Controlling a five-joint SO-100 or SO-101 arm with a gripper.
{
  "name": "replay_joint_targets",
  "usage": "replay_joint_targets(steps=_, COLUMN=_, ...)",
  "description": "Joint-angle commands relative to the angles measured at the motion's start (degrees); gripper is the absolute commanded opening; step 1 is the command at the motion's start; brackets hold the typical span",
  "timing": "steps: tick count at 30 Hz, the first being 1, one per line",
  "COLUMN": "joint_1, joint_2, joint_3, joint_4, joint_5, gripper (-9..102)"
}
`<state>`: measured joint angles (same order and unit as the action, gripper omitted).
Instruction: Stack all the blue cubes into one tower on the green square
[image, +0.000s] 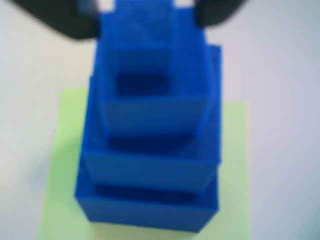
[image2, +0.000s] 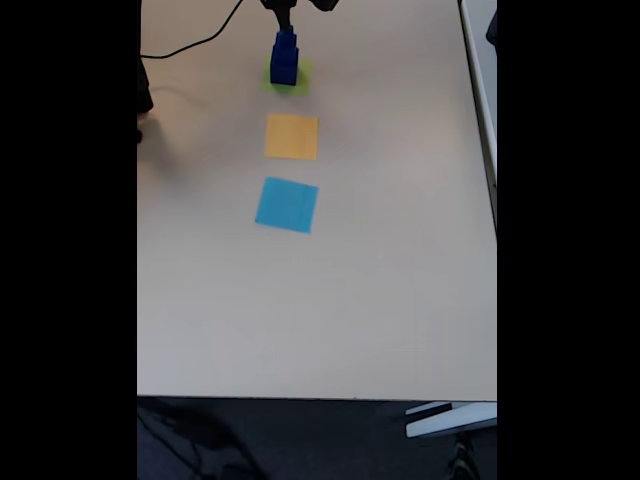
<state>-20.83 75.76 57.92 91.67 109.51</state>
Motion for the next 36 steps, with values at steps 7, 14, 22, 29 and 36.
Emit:
replay_joint_targets(steps=7, joint_1=1.93, joint_2=2.81, joint_3=-3.16, joint_4=-2.37, joint_5=-3.96, gripper=11)
replay_joint_targets(steps=14, joint_1=3.43, joint_2=3.87, joint_3=-4.13, joint_4=-4.39, joint_5=-8.88, gripper=12)
replay_joint_targets(steps=22, joint_1=3.78, joint_2=1.58, joint_3=-13.18, joint_4=-4.83, joint_5=-16.35, gripper=11)
replay_joint_targets(steps=29, joint_1=3.6, joint_2=0.26, joint_3=-20.04, joint_4=-3.16, joint_5=-20.83, gripper=6)
replay_joint_targets(steps=36, joint_1=2.29, joint_2=-2.02, joint_3=-26.46, joint_4=4.13, joint_5=-16.79, gripper=0)
